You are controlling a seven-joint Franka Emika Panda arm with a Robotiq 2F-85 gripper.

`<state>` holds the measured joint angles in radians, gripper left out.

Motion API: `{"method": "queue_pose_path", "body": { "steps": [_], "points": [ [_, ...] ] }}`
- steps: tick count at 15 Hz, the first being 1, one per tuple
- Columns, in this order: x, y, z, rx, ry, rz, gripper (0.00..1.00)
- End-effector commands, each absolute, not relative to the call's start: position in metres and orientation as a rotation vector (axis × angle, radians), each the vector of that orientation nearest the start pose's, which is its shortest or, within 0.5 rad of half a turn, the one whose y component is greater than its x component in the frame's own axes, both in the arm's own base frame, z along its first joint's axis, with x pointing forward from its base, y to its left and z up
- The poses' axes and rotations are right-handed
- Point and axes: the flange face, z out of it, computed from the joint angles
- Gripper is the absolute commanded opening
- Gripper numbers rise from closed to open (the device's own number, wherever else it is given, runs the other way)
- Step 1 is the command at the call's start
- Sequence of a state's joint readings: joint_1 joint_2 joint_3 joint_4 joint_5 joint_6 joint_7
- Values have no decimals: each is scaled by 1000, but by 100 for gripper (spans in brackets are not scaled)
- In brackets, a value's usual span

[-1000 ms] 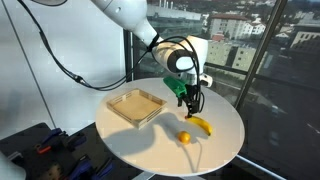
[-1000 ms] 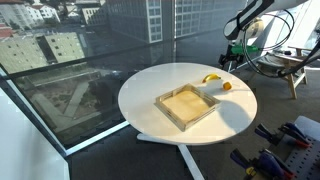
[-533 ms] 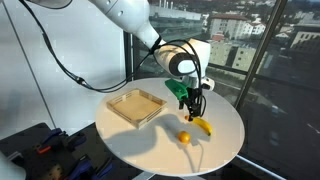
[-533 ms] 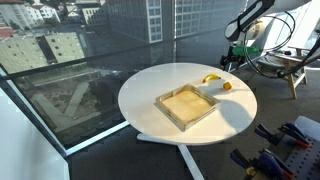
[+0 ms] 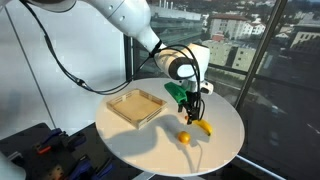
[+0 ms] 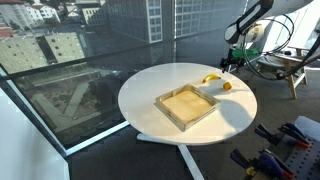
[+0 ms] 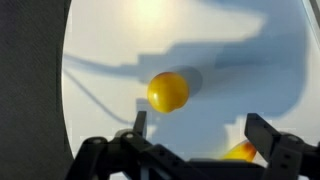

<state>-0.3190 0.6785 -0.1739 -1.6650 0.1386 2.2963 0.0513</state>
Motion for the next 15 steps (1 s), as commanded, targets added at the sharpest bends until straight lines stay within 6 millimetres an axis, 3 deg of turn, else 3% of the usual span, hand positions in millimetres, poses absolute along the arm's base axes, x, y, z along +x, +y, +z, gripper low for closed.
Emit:
{"method": "queue_pose_path", "body": {
  "steps": [1,7,8,15],
  "points": [
    [612,-316,200,-2993,970,33,100],
    [614,-321,186,-3000,991,16,100],
    [608,-314,183,-3015,950,42,100],
    [607,-314,179,-3016,949,50,100]
  ]
}}
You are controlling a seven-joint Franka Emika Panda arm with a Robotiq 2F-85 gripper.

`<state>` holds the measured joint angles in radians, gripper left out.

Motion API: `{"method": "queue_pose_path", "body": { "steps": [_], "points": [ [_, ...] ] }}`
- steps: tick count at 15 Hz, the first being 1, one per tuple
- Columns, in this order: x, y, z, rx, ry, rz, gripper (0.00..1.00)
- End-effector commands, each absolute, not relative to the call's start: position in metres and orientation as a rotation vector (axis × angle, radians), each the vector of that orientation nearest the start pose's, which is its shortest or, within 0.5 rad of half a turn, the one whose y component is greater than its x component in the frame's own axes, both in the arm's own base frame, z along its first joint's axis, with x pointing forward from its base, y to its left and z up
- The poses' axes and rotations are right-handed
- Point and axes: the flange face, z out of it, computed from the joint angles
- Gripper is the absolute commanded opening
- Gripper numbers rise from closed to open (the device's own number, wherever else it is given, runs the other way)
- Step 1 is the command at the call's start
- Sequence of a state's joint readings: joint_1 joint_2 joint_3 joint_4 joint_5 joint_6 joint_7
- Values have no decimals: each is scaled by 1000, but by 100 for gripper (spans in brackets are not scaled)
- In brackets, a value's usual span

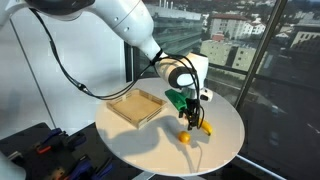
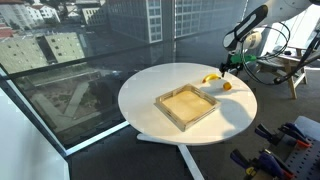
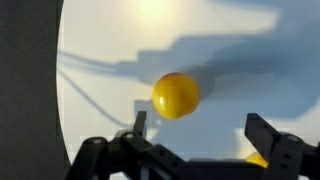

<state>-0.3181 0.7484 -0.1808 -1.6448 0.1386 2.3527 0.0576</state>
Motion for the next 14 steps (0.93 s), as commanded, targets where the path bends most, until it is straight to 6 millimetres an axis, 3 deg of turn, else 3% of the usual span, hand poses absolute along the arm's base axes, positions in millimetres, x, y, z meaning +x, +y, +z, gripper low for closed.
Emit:
{"method": "queue_pose_path", "body": {
  "steps": [1,14],
  "points": [
    [607,-314,179,-3016,949,50,100],
    [616,-320,178,-3020,965,13,100]
  ]
}}
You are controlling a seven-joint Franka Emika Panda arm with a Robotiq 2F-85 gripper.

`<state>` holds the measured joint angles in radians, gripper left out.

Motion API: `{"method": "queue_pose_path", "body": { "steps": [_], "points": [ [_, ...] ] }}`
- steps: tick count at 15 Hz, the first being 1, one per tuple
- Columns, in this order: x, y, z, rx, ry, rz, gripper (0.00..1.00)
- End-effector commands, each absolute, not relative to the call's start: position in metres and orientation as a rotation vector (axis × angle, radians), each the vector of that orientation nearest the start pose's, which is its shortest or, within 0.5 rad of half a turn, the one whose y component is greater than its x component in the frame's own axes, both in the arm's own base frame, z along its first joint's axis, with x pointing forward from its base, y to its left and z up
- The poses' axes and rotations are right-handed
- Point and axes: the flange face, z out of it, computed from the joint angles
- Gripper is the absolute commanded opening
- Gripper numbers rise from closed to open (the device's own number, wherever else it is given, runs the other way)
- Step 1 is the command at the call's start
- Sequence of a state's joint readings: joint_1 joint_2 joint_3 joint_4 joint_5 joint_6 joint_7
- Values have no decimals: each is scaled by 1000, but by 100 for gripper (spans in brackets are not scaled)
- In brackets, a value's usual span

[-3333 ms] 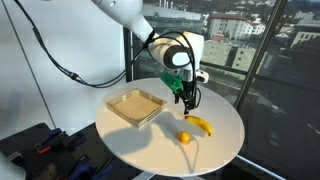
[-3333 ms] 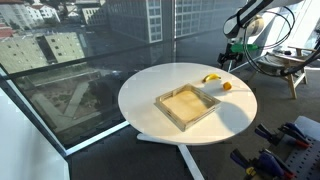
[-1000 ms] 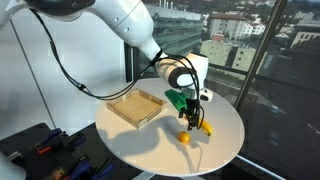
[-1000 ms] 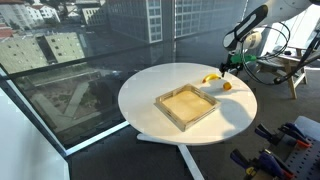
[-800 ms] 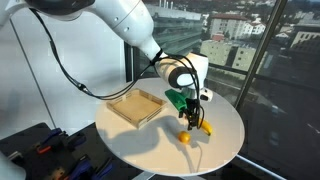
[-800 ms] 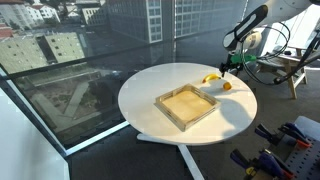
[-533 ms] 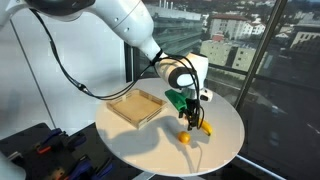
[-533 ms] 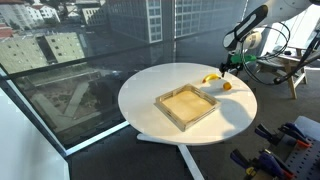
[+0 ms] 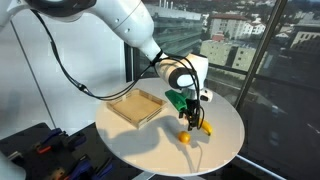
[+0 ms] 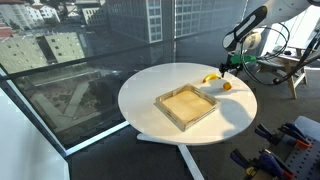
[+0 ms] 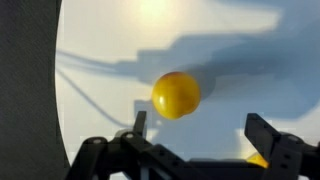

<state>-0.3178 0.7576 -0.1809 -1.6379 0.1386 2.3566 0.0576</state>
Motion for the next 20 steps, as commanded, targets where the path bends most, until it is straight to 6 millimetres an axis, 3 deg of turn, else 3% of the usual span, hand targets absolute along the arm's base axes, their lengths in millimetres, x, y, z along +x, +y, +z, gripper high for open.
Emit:
{"method": "queue_pose_path", "body": {
  "steps": [1,20],
  "points": [
    [616,-320,178,-3022,965,6,100],
    [605,-329,156,-3041,988,-10,100]
  ]
}}
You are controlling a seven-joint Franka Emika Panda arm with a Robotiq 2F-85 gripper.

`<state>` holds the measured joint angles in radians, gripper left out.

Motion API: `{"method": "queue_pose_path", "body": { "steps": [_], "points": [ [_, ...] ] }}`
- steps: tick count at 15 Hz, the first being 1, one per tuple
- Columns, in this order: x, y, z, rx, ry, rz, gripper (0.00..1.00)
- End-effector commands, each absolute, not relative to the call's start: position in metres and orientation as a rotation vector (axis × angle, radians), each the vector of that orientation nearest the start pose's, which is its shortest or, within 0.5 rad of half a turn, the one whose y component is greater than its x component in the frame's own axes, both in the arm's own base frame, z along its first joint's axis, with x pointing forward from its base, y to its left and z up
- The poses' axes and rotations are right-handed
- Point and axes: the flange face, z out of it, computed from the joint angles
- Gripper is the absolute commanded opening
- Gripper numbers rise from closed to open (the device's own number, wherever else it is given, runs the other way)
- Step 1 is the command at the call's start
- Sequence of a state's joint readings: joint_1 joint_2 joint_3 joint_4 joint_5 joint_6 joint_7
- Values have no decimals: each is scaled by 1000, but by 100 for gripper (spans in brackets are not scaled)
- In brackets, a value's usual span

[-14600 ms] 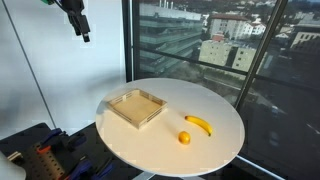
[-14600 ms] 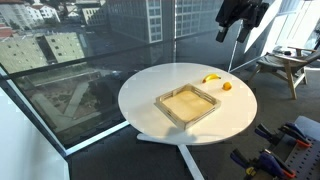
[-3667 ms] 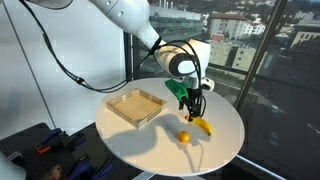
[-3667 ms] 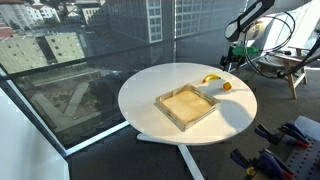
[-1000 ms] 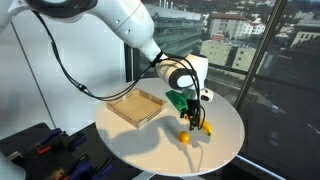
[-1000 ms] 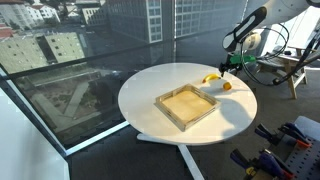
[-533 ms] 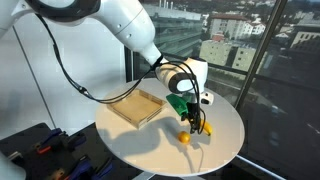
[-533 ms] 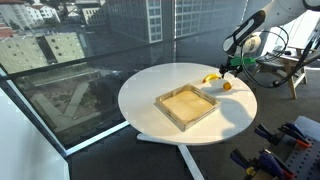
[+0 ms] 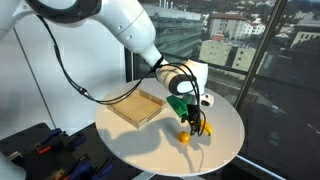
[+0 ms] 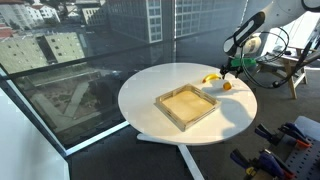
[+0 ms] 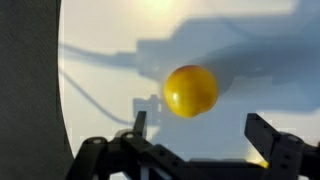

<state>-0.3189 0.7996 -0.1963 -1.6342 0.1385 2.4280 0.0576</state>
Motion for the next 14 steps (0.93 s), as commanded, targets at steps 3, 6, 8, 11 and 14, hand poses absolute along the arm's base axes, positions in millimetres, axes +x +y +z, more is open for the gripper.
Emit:
{"method": "queue_pose_path", "body": {
  "steps": [3,6,8,11,14],
  "points": [
    [604,-329,151,-3039,987,-1,100],
    [605,-330,147,-3039,990,3,100],
    [605,-331,144,-3040,990,3,100],
    [605,-331,139,-3041,990,7,100],
    [605,-331,136,-3042,986,-3,100]
  ]
}}
